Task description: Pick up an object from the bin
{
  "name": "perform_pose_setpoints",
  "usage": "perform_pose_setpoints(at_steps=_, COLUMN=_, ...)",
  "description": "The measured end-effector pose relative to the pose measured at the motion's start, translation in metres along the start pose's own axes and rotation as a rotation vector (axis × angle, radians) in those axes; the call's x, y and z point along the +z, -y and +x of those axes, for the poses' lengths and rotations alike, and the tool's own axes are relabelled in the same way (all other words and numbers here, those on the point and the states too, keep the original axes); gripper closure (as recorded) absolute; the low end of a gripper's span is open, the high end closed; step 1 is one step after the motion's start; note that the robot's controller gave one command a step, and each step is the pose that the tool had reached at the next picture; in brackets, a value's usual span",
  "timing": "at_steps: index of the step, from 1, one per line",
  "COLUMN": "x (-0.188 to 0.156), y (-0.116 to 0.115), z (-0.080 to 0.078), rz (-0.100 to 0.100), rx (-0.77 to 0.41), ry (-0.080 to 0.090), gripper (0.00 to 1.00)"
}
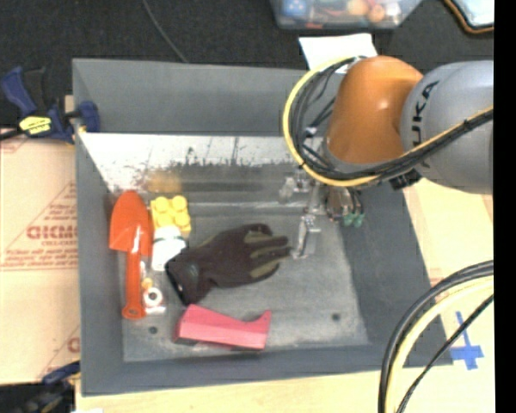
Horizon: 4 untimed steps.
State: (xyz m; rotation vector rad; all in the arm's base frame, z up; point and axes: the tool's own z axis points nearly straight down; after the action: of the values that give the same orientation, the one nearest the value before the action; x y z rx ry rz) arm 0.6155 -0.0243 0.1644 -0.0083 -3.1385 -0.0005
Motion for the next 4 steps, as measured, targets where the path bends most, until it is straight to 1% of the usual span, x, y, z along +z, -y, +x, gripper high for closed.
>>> perform_pose_setpoints(at_steps=1, x=-0.004, y=0.0, z=-0.002, rz=0.001, rx=-0.001, ry=0.008, gripper=0.0)
perform_pose_setpoints(at_steps=2, x=0.093, y=-0.069, z=0.0, rz=0.0, rx=-0.115, ry=0.009, gripper=0.0)
perform_pose_setpoints(at_steps=3, x=0.033, y=-0.071, z=-0.002, rz=0.005, rx=-0.202, ry=0.021, gripper=0.0)
perform_pose_setpoints(at_steps=4, x=0.065, y=-0.104, z=0.022, rz=0.0, rx=0.308, ry=0.007, gripper=0.0)
